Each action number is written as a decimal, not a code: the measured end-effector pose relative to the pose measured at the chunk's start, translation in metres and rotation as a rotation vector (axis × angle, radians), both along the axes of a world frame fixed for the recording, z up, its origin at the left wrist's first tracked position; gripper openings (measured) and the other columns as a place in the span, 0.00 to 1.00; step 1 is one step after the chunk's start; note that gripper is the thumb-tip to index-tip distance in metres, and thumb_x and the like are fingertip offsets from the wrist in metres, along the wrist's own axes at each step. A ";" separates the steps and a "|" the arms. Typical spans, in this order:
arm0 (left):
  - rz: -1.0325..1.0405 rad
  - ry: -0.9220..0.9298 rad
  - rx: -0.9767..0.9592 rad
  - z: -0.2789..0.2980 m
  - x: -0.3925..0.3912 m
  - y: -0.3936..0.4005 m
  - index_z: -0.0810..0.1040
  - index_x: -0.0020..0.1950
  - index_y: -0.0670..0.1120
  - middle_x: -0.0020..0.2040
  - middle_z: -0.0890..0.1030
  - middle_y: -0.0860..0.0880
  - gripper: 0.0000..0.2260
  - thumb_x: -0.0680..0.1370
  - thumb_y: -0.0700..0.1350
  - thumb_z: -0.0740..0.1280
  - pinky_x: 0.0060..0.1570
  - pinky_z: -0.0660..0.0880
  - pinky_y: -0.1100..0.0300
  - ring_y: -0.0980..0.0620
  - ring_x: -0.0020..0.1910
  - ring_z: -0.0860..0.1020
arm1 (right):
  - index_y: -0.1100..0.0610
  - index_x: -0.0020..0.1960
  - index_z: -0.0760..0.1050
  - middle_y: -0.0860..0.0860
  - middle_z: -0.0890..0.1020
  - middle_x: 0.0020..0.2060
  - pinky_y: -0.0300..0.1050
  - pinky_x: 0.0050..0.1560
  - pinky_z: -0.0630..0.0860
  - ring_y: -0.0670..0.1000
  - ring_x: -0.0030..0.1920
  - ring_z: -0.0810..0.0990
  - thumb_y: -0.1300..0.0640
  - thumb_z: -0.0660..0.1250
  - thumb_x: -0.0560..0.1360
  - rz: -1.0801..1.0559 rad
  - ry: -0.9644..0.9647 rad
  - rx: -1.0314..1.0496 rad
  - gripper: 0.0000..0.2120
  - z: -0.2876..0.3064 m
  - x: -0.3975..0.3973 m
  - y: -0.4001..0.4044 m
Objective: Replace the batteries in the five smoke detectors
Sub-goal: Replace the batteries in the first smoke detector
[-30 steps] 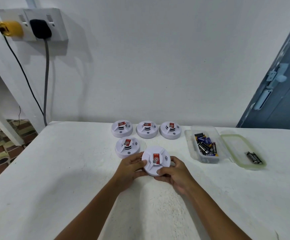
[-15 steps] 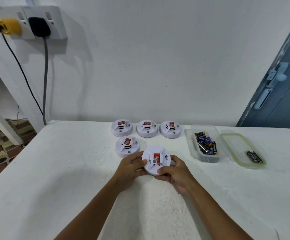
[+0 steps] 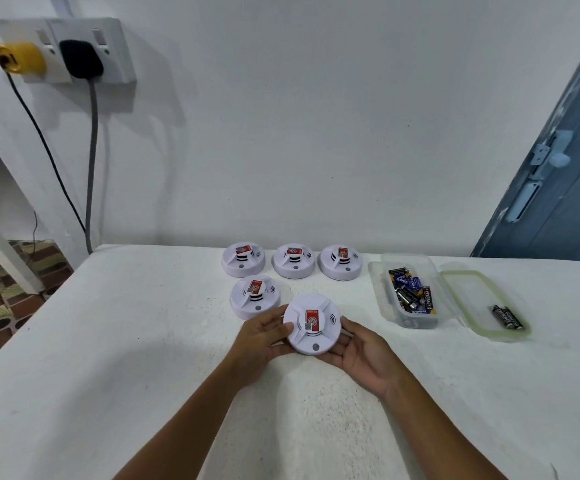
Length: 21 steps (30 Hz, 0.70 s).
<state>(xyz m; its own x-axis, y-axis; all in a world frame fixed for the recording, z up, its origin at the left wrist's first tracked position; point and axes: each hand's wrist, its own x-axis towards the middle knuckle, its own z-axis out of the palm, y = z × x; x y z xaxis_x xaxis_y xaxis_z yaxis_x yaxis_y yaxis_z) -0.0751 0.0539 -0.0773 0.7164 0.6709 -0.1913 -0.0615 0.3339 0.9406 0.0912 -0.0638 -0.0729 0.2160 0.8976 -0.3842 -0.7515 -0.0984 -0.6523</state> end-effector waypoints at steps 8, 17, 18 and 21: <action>0.005 -0.072 -0.085 -0.003 -0.004 0.003 0.73 0.68 0.41 0.61 0.80 0.40 0.19 0.76 0.37 0.65 0.58 0.77 0.43 0.39 0.59 0.79 | 0.66 0.63 0.74 0.67 0.79 0.59 0.61 0.57 0.78 0.64 0.56 0.80 0.58 0.61 0.76 0.008 -0.006 -0.004 0.18 0.001 0.000 0.002; -0.006 -0.102 -0.114 -0.004 -0.005 0.004 0.72 0.69 0.41 0.62 0.80 0.42 0.23 0.73 0.39 0.69 0.55 0.78 0.46 0.40 0.59 0.79 | 0.66 0.64 0.74 0.67 0.78 0.60 0.62 0.59 0.76 0.65 0.59 0.79 0.58 0.61 0.76 0.013 -0.010 -0.004 0.19 0.002 0.000 0.003; 0.001 -0.097 -0.117 -0.005 -0.005 0.005 0.71 0.69 0.41 0.62 0.80 0.42 0.24 0.73 0.40 0.68 0.55 0.79 0.46 0.40 0.59 0.80 | 0.66 0.64 0.74 0.67 0.78 0.60 0.62 0.59 0.76 0.65 0.59 0.79 0.58 0.61 0.76 0.013 -0.010 -0.006 0.19 0.002 0.000 0.003; 0.001 -0.103 -0.127 -0.005 -0.004 0.005 0.71 0.69 0.40 0.62 0.80 0.42 0.24 0.73 0.40 0.68 0.53 0.79 0.47 0.40 0.59 0.80 | 0.66 0.64 0.74 0.67 0.78 0.61 0.62 0.60 0.75 0.66 0.61 0.77 0.58 0.61 0.76 0.017 -0.009 -0.008 0.19 0.002 0.000 0.003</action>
<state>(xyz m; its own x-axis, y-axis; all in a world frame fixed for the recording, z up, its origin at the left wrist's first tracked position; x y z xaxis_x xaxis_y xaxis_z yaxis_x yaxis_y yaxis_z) -0.0794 0.0589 -0.0828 0.7358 0.6468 -0.2005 -0.1558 0.4498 0.8794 0.0916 -0.0607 -0.0712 0.2043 0.8982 -0.3892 -0.7437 -0.1161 -0.6583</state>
